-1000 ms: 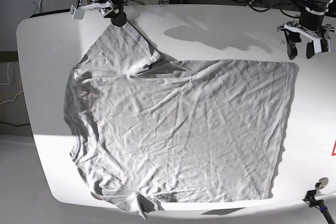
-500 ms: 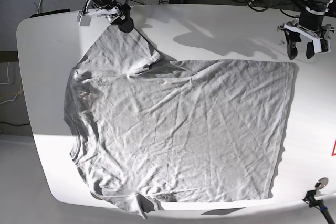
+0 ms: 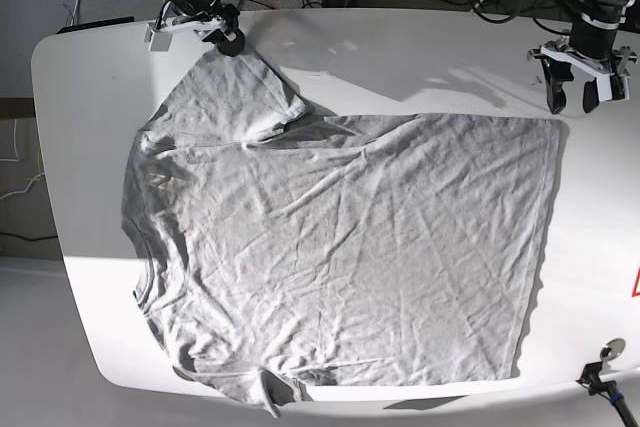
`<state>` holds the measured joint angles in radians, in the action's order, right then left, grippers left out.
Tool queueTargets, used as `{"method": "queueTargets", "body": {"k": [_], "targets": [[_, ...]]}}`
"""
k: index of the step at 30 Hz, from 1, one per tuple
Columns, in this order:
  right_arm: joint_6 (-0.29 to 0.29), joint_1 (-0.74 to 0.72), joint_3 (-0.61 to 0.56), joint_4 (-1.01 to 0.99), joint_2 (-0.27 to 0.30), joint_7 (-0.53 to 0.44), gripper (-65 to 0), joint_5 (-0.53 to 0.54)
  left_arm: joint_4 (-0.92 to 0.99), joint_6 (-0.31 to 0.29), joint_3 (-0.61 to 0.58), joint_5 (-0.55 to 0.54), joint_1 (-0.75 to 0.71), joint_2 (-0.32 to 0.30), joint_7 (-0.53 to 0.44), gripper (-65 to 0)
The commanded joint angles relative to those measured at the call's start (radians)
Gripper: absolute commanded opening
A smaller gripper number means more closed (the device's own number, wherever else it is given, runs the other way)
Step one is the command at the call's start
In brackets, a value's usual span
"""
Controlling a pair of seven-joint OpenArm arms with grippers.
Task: Fold the T-shirt properly
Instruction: 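Grasp the shirt's shoulder edges with both grippers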
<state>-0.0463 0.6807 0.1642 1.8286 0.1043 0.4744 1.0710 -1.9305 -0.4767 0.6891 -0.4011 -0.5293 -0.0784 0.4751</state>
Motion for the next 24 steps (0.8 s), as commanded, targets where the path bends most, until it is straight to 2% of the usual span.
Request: {"method": "queueTargets", "body": {"k": [1, 7, 12, 17, 24], "targets": [[0.009, 0.007, 0.002, 0.012, 0.001, -0.006, -65.0, 0.005, -0.016, -0.003, 0.007, -0.011, -0.002, -0.013, -0.025, -31.1], [0.009, 0.0, 0.002, 0.012, 0.002, -0.006, -65.0, 0.005, -0.013, -0.003, 0.005, -0.014, 0.013, -0.013, -0.022, -31.1], [0.009, -0.003, 0.002, 0.012, 0.002, -0.006, -65.0, 0.005, -0.008, -0.003, 0.01, -0.014, 0.087, -0.013, 0.118, -31.1], [0.009, -0.005, 0.001, 0.012, 0.002, -0.006, -65.0, 0.005, 0.058, -0.003, 0.01, -0.009, 0.165, -0.013, 0.17, -31.1], [0.009, -0.005, 0.001, 0.012, 0.004, -0.006, -65.0, 0.005, 0.28, -0.003, 0.005, -0.011, 0.248, -0.105, 0.192, -31.1]]}}
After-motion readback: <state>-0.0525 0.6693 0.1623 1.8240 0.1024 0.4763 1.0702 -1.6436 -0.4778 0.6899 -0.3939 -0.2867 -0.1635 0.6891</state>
